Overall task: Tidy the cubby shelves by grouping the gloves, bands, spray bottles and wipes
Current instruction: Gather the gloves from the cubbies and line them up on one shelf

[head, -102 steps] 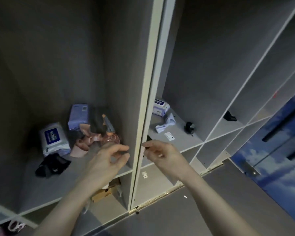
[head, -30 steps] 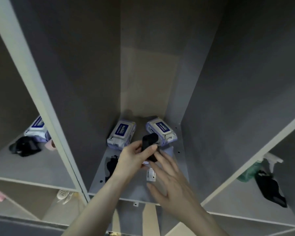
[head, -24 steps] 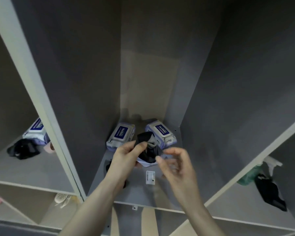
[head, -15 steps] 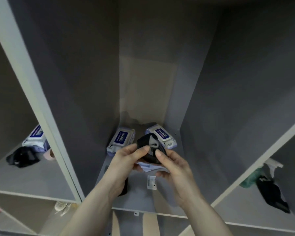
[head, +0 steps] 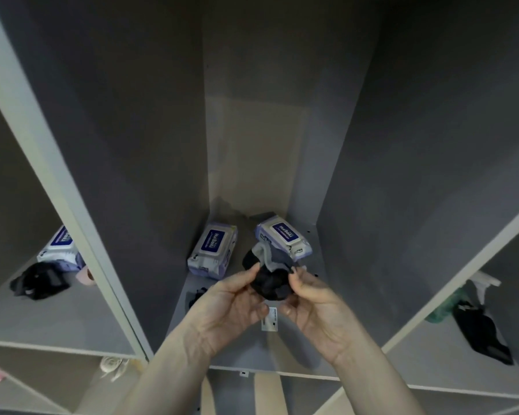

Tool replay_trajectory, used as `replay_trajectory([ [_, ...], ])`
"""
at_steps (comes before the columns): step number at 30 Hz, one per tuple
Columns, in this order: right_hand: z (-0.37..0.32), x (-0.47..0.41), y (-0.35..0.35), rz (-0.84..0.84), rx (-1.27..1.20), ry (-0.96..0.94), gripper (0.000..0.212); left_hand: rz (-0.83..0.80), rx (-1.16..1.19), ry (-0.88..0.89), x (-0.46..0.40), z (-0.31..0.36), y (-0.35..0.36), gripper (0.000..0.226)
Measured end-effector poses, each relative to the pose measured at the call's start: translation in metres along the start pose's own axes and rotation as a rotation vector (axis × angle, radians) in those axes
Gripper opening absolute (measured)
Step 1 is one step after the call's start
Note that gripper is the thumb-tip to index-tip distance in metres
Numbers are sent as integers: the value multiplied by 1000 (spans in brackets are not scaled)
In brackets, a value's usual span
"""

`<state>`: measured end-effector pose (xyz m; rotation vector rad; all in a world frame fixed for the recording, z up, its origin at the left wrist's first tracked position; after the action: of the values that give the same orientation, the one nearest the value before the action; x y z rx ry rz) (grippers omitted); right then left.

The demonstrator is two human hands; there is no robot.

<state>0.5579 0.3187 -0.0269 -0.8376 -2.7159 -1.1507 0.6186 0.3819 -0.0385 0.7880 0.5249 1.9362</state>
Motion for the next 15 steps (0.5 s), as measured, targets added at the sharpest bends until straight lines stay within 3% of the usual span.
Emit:
replay_trajectory([
  [3,-2,2,-5,49,26,-10,33,90,-286,178,7,22,-1,31],
  [5,-4,2,-9,86,33,-21,43,229,-618,373,18,46,-5,60],
  [7,-6,3,-15,135,23,-27,47,236,-927,592,31,66,8,76],
  [10,-9,4,-11,113,53,-26,57,168,-1135,678,34,71,22,56],
  [13,-13,5,-8,113,90,-46,51,234,-1108,609,29,70,12,24],
  [15,-14,4,-8,104,53,-56,43,261,-1065,567,27,66,7,18],
])
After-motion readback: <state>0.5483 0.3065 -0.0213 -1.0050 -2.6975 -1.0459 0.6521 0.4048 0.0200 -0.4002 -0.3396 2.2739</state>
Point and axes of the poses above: each hand's wrist, its own x-axis away from the middle knuckle, its own y-axis out of the palm, z = x × y, the point moved 10 cm from there along -x, towards the middle knuckle, and after that the axes turned 7 degrees about -x, right-handed, at the moved point
